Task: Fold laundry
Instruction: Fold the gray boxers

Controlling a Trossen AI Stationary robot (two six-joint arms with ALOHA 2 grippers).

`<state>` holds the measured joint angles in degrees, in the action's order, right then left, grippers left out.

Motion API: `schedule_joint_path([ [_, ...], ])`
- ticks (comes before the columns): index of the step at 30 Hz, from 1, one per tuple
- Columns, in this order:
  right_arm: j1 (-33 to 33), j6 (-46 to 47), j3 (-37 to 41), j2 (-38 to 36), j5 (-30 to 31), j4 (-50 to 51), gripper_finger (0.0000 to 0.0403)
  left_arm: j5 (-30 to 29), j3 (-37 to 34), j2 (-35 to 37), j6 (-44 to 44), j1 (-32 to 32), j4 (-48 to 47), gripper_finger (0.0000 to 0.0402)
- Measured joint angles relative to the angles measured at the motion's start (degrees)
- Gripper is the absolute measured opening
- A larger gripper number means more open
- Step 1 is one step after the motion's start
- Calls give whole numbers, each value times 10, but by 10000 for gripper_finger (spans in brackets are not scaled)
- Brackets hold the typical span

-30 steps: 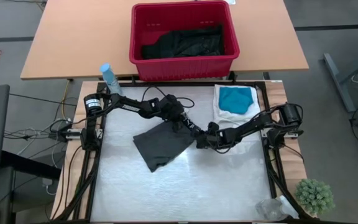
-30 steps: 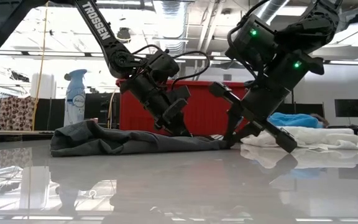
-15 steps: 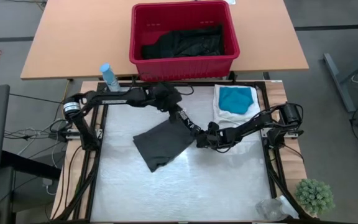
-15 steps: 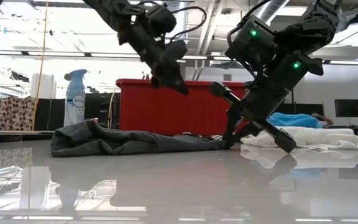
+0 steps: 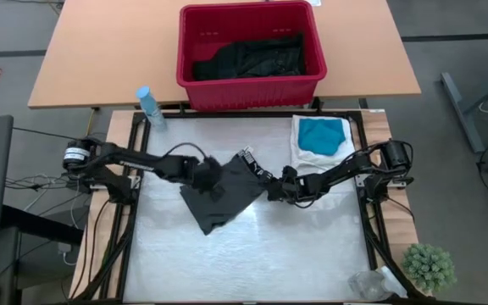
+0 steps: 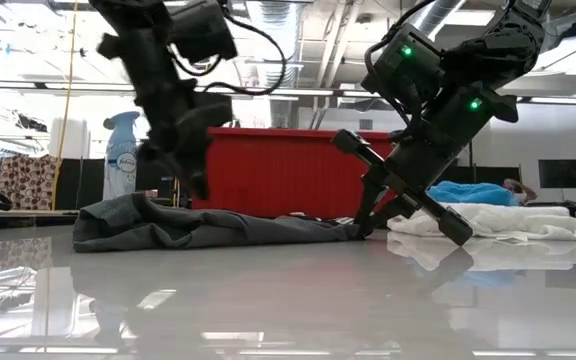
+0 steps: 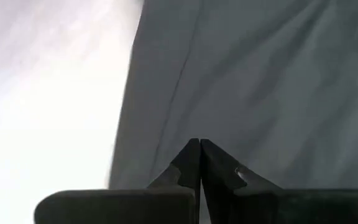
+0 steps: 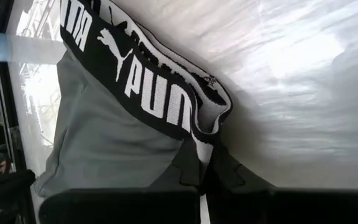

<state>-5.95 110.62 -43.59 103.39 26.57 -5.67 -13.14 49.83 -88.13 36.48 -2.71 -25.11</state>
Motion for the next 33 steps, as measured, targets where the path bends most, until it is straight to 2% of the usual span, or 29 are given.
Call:
schedule_joint_path([
  [3, 0, -14, 0, 0, -7, -10, 24, -21, -5, -2, 36, 23, -85, 0],
  [4, 0, -16, 0, 0, -10, -14, 24, -31, -9, -3, 38, 27, -87, 0],
  [8, 0, -16, 0, 0, -12, -19, 24, -36, -43, -9, 42, 18, -52, 0],
  [14, -2, -16, 0, 0, -12, -32, 24, -2, -80, -10, -2, -19, 31, 0],
  [19, -4, -16, 0, 0, -14, -44, 24, -7, -82, -12, -61, -55, 70, 0],
  [24, -8, 16, 0, 0, -9, -20, 24, -18, -82, -15, -116, -118, 121, 0],
  [29, -13, 53, 0, 0, 8, 8, 24, 23, -72, -63, -146, -173, 201, 0],
  [33, -13, 63, 0, 0, 11, 10, 24, 29, -35, -88, -152, -183, 199, 0],
])
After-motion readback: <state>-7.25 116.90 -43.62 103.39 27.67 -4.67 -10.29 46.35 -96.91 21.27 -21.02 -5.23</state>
